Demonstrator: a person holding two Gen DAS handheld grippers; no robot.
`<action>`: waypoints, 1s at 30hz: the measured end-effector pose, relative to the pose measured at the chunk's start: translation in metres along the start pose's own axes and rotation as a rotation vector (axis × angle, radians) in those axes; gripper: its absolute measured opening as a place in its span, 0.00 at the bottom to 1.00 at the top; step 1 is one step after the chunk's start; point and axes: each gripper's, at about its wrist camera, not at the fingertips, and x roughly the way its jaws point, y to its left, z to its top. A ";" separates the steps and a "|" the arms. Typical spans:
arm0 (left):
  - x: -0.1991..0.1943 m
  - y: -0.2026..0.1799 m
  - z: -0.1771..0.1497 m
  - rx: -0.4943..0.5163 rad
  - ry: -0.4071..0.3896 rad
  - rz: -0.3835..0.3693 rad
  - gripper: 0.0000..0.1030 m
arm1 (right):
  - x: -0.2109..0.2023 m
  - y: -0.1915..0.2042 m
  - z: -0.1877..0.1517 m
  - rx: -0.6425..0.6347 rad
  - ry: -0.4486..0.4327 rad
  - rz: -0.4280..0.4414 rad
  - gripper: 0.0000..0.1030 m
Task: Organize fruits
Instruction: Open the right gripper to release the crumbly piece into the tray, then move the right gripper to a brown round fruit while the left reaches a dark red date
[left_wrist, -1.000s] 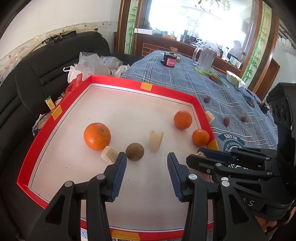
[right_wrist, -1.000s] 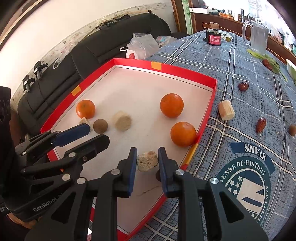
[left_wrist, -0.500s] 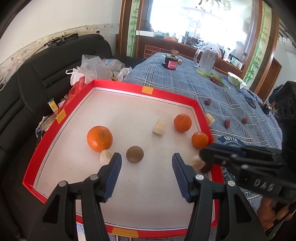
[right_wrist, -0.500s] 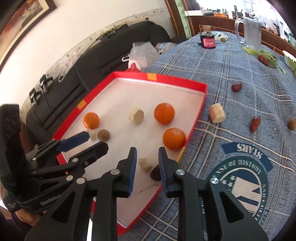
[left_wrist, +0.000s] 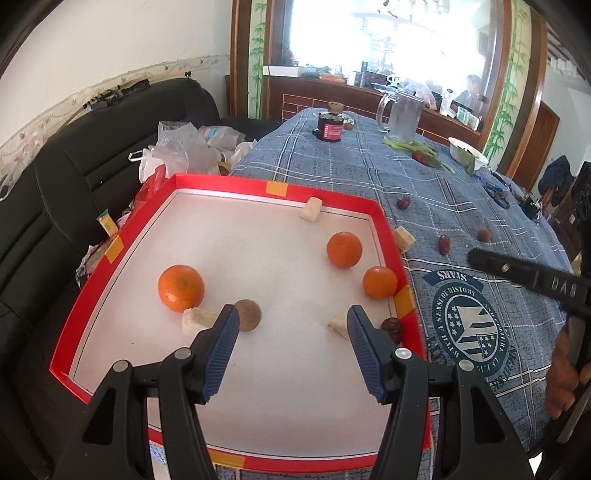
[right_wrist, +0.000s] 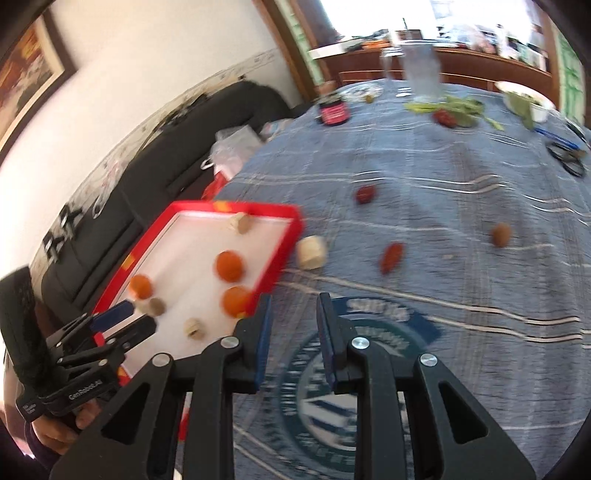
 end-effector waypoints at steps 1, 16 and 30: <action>0.000 -0.002 0.001 0.004 0.000 0.003 0.59 | -0.004 -0.008 0.001 0.012 -0.008 -0.008 0.26; 0.007 -0.086 0.024 0.179 -0.015 -0.028 0.63 | -0.028 -0.110 0.022 0.122 -0.033 -0.155 0.34; 0.054 -0.142 0.053 0.260 0.044 -0.069 0.64 | 0.024 -0.175 0.056 0.266 0.036 -0.170 0.34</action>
